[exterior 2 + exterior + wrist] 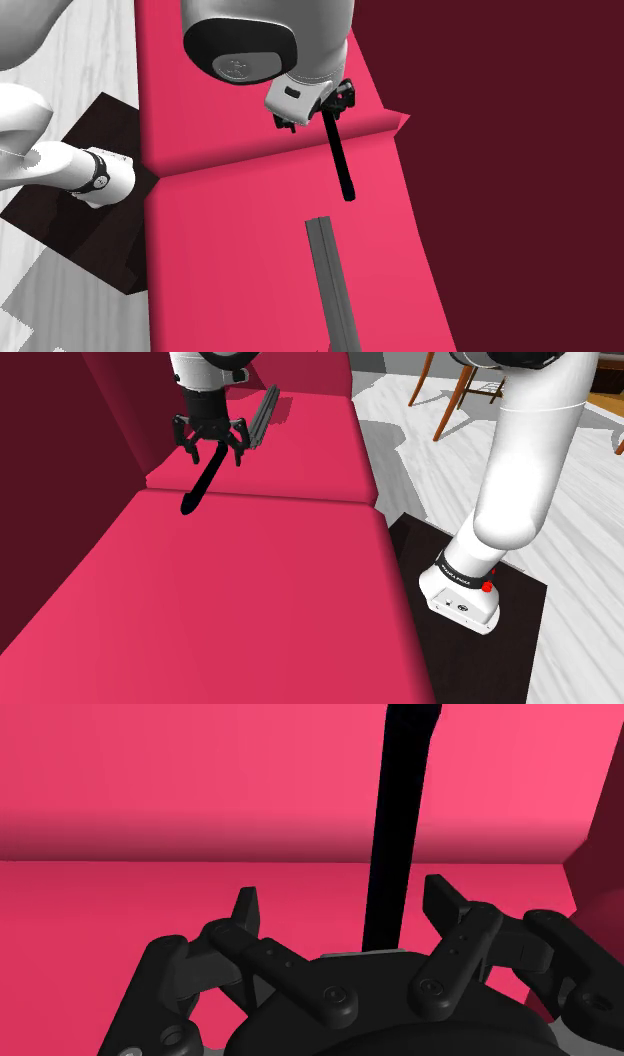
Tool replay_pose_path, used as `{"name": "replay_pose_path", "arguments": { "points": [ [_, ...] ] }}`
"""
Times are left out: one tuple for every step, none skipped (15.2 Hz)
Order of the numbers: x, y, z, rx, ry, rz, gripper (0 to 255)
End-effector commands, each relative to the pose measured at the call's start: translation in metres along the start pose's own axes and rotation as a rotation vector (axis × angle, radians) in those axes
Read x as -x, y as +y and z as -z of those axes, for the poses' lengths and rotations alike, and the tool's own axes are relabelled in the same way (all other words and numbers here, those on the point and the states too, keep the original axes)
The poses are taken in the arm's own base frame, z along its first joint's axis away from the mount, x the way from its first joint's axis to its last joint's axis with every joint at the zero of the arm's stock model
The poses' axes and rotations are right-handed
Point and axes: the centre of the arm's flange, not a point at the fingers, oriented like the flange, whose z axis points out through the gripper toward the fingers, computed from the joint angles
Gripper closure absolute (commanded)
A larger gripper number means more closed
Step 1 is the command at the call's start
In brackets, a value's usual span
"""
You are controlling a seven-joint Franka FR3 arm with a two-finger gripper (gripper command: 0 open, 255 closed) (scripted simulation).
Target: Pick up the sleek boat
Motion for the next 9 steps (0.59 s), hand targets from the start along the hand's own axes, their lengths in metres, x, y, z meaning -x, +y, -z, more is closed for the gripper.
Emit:
{"name": "replay_pose_path", "arguments": {
  "points": [
    [-0.011,-0.024,-0.001,-0.011,0.009,-0.058,0],
    [-0.016,-0.035,-0.002,-0.016,0.013,-0.083,0],
    [-0.017,-0.035,-0.007,-0.016,0.013,-0.083,0],
    [-0.017,-0.035,-0.013,-0.016,0.013,-0.083,0],
    [-0.017,-0.035,-0.018,-0.016,0.013,-0.083,0],
    [-0.017,-0.034,-0.023,-0.016,0.013,-0.083,0],
    [-0.017,-0.034,-0.028,-0.016,0.013,-0.083,0],
    [-0.017,-0.034,-0.034,-0.016,0.013,-0.083,0],
    [-0.017,-0.034,-0.039,-0.016,0.013,-0.083,0]
  ]
}}
